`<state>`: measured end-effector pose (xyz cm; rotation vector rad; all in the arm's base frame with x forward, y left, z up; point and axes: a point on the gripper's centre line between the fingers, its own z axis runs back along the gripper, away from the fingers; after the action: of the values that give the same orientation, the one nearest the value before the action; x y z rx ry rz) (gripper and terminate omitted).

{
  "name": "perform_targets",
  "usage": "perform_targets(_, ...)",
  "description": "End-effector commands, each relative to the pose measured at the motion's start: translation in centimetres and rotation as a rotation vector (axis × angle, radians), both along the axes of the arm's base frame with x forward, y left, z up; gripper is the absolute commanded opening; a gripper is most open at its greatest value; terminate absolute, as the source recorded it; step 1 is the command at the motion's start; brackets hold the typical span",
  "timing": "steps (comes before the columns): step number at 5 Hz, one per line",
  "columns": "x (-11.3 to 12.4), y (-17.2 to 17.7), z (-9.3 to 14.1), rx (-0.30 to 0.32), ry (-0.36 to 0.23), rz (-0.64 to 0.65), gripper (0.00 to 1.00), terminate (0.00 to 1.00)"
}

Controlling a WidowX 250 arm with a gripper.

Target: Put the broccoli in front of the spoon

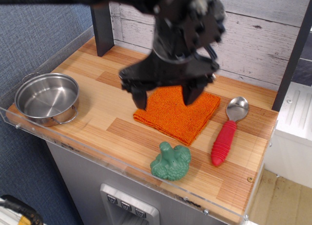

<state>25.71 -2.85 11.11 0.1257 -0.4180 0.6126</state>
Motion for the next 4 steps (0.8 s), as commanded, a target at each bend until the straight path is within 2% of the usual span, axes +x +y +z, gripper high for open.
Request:
perform_targets(1,1.3,6.9,1.1,0.009,-0.019,0.148,1.0,0.0)
perform_targets(2,2.0,10.4,0.7,0.013,-0.023,0.175,1.0,0.0)
perform_targets(3,3.8,14.0,0.6,0.039,-0.058,0.187,1.0,0.0)
perform_targets(4,5.2,16.1,0.0,-0.031,-0.056,0.19,1.0,0.0)
